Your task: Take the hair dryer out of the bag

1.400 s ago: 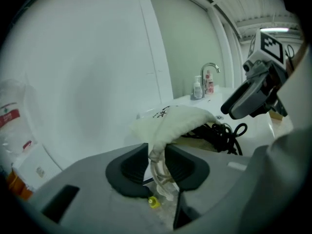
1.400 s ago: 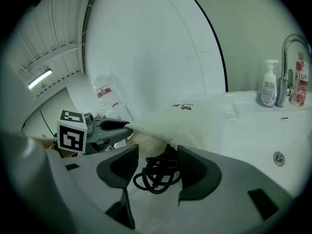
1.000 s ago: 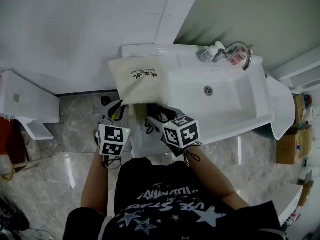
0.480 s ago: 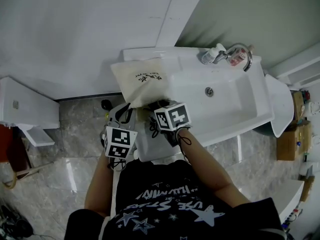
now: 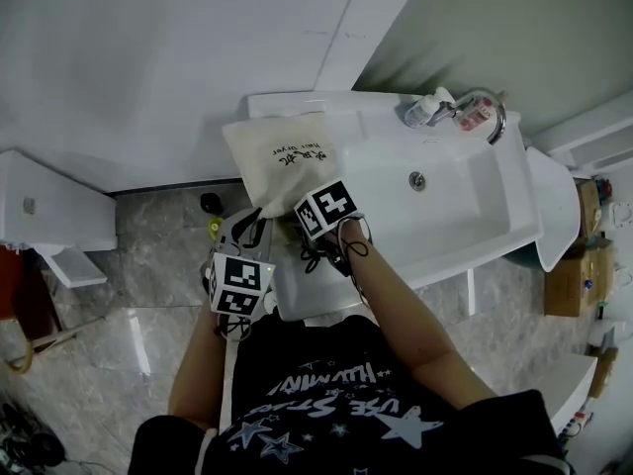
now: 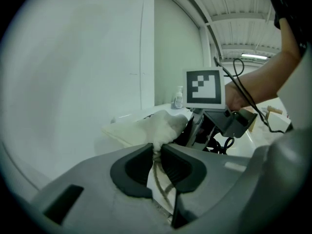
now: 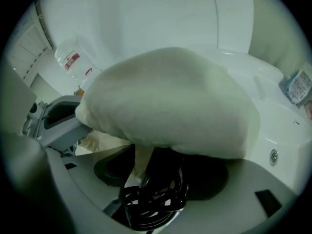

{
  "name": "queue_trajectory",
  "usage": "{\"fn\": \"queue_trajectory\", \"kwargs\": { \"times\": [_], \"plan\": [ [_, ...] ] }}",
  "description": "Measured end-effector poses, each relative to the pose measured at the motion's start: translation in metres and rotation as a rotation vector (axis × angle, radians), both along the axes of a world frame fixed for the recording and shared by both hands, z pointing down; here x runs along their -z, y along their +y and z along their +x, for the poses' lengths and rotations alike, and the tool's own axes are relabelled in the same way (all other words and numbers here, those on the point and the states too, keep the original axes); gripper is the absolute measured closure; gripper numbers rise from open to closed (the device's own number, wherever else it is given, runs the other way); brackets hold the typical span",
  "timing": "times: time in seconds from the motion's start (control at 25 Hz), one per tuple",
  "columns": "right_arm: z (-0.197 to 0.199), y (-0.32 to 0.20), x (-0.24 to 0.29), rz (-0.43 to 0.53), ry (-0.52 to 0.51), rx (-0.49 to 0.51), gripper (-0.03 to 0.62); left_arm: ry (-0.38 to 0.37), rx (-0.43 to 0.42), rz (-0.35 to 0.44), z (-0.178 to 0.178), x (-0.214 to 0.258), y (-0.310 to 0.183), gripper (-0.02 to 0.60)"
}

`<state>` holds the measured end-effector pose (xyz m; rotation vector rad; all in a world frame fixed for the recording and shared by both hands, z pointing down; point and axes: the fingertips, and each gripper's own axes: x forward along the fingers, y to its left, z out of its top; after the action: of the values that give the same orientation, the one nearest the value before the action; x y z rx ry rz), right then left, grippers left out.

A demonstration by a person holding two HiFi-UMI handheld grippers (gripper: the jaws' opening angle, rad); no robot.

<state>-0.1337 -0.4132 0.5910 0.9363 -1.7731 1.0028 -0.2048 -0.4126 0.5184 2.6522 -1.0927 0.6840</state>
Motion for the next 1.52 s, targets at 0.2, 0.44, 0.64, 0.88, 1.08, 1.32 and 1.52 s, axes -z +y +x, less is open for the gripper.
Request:
{"fn": "queue_trajectory", "kwargs": {
  "times": [0.2,0.44,0.64,0.88,1.08,1.32,1.52],
  "plan": [
    [0.010,0.000,-0.035,-0.002,0.116,0.088,0.365,0.000,0.012,-0.013,0.000,-0.004,0.001,0.518],
    [0.008,0.001,-0.017,0.052,0.021,0.085,0.395,-0.023,0.040,-0.003,-0.002,-0.003,0.000,0.518],
    [0.003,0.014,-0.022,0.050,-0.117,0.112,0.401,-0.035,0.071,0.020,-0.001,0.007,-0.001,0.518],
    [0.016,0.035,0.024,0.083,-0.120,0.184,0.402,-0.054,0.106,0.039,0.000,0.016,-0.001,0.518],
    [0.025,0.060,0.031,0.086,-0.158,0.234,0.404,-0.064,0.139,0.034,0.011,0.021,0.004,0.518],
    [0.031,0.089,0.037,0.082,-0.173,0.348,0.404,-0.069,0.204,0.023,0.025,0.027,0.010,0.522],
    [0.038,0.116,0.038,0.113,-0.135,0.544,0.405,-0.090,0.245,0.039,0.024,0.039,0.014,0.522]
  ]
}}
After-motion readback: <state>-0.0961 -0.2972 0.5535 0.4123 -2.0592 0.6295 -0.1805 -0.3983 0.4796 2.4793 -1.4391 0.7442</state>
